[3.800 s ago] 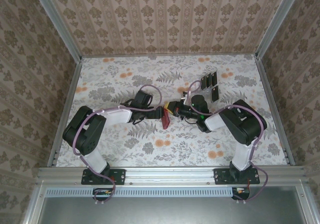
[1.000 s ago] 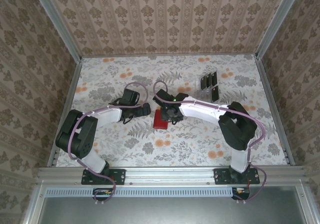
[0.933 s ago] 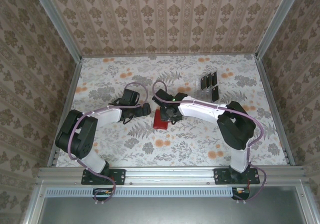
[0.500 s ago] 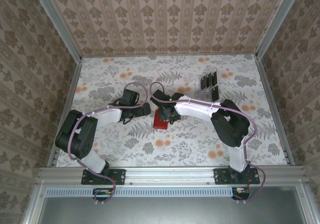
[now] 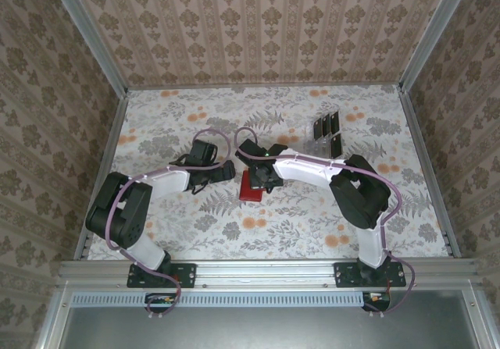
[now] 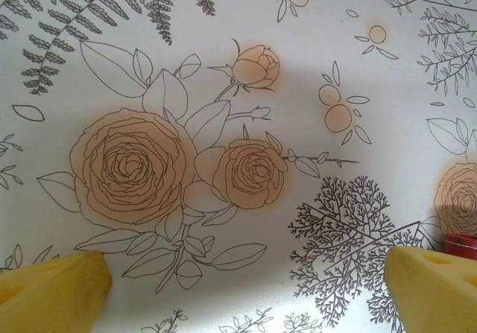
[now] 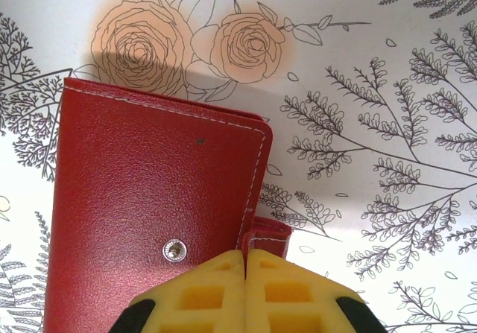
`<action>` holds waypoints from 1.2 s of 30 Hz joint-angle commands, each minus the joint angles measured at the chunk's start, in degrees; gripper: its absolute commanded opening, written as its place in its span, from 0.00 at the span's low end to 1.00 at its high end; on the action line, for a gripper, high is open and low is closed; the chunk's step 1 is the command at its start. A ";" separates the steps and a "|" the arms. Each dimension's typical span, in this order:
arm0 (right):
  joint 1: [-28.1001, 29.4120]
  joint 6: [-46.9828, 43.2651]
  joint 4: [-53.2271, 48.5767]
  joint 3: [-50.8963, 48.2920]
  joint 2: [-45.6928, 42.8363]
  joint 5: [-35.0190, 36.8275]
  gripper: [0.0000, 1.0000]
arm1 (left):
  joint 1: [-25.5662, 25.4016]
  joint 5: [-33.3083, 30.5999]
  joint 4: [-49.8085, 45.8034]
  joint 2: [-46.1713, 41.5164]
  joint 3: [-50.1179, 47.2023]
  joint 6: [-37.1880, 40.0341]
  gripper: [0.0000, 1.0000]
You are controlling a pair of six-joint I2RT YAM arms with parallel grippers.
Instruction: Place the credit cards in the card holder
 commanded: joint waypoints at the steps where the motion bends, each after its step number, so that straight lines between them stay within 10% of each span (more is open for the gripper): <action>1: -0.91 -0.84 0.68 -1.17 -2.98 0.12 0.00 | -0.30 1.49 -1.99 0.60 -2.62 -1.39 1.00; 36: -7.19 -4.18 16.95 -8.88 -5.88 -20.16 0.00 | -17.61 -7.92 -2.11 -9.50 -11.06 -4.28 1.00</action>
